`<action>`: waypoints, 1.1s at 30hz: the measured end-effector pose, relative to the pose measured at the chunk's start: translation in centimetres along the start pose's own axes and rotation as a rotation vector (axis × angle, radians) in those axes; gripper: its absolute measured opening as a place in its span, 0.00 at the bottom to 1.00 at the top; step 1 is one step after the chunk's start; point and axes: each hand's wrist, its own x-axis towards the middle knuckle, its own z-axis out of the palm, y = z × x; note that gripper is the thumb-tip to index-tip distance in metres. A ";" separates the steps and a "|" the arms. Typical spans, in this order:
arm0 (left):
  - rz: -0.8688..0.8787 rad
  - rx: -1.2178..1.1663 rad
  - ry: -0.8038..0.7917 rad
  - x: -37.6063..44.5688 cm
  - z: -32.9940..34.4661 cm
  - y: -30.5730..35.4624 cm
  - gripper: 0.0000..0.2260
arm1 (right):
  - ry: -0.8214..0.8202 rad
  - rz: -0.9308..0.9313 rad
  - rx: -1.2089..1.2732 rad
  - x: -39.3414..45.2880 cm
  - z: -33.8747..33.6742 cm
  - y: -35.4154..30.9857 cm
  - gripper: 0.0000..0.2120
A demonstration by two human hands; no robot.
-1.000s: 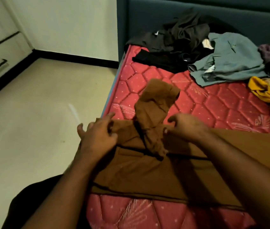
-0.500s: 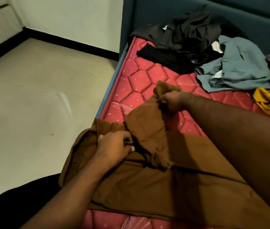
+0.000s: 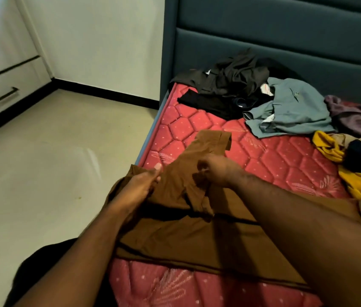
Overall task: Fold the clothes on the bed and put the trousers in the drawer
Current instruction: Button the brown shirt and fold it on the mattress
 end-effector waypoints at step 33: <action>0.192 0.442 -0.052 1.4 0.1 -2.7 0.10 | 0.338 0.611 -0.272 -14.1 -9.6 14.7 0.10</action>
